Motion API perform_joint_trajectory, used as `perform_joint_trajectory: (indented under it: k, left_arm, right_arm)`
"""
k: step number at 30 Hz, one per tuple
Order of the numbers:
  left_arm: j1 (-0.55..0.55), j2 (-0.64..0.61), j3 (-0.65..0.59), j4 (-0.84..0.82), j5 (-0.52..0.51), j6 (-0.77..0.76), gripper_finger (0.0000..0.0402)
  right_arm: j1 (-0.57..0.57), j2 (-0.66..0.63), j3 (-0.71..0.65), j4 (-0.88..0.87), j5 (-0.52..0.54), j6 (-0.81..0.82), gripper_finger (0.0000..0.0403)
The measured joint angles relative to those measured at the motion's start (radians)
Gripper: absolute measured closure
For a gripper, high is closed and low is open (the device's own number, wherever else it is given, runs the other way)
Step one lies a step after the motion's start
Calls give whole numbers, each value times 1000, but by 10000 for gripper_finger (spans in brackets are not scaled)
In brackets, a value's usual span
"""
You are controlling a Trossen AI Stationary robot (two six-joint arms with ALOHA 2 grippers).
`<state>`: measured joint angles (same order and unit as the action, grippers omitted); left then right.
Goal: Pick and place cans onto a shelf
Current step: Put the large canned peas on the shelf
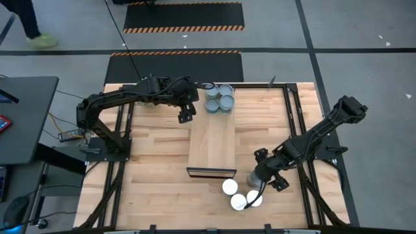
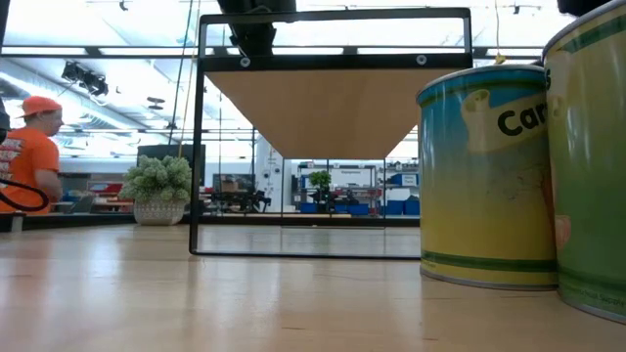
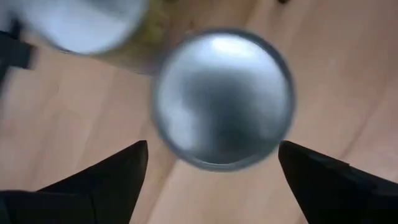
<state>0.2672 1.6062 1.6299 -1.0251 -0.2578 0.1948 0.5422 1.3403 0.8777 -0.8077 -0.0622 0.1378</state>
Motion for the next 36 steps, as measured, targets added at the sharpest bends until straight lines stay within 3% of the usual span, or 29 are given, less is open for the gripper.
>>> perform_joint_trajectory:
  k: [4, 8, 19, 24, 32, 36]
  left_arm:
    - [0, 0, 0, 0, -1, 1, 65]
    - [0, 0, 0, -1, -2, 1, 65]
    - [0, 0, 0, -21, -4, 1, 65]
    - [0, 0, 0, -21, -4, 2, 65]
    - [0, 0, 0, -21, -4, 3, 65]
    - [0, 0, 0, -23, -4, 2, 65]
  right_arm:
    - [0, 0, -39, 98, 73, -3, 36]
    - [5, 0, -95, 235, 71, -19, 36]
    - [5, 0, -167, 412, 114, 17, 37]
    - [5, 0, -167, 453, 172, 20, 38]
    - [3, -1, -167, 456, 178, 36, 83]
    - [-12, -9, -167, 442, 178, 67, 85]
